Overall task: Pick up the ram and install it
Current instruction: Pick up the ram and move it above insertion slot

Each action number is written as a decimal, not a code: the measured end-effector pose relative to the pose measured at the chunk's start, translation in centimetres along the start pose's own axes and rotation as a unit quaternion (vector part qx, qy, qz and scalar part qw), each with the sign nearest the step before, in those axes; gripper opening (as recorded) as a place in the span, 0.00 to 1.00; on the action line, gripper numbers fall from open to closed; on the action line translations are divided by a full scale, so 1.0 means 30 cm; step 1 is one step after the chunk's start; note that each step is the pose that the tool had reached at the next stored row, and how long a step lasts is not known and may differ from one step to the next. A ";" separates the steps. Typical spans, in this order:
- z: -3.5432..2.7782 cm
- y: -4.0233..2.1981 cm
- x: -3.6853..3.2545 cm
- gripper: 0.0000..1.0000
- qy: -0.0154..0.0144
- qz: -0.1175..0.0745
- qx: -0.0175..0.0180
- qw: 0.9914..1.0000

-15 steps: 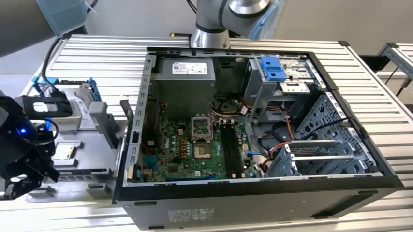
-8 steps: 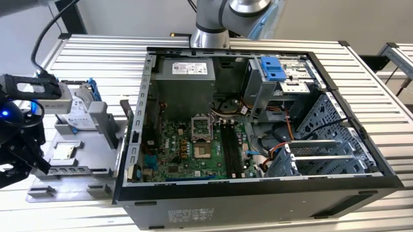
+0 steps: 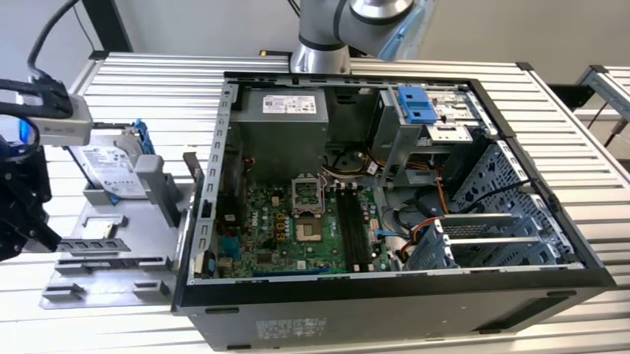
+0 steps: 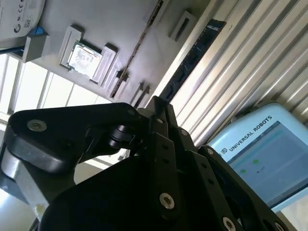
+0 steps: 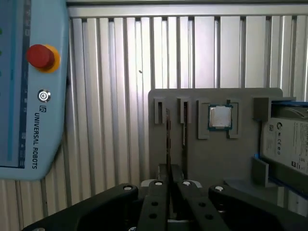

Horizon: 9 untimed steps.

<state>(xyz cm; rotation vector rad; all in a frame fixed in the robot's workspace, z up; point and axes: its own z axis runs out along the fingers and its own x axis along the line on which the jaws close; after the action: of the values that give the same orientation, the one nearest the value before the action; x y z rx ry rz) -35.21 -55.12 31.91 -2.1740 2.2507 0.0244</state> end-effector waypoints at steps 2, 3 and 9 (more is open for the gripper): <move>-0.030 0.000 -0.001 0.00 0.000 0.000 0.000 1.000; -0.045 0.000 -0.001 0.00 0.000 0.000 0.000 1.000; -0.136 0.000 -0.003 0.00 0.000 0.000 0.000 1.000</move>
<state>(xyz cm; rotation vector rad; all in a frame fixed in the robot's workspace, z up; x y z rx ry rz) -35.21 -55.12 35.99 -2.1741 2.2507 0.0244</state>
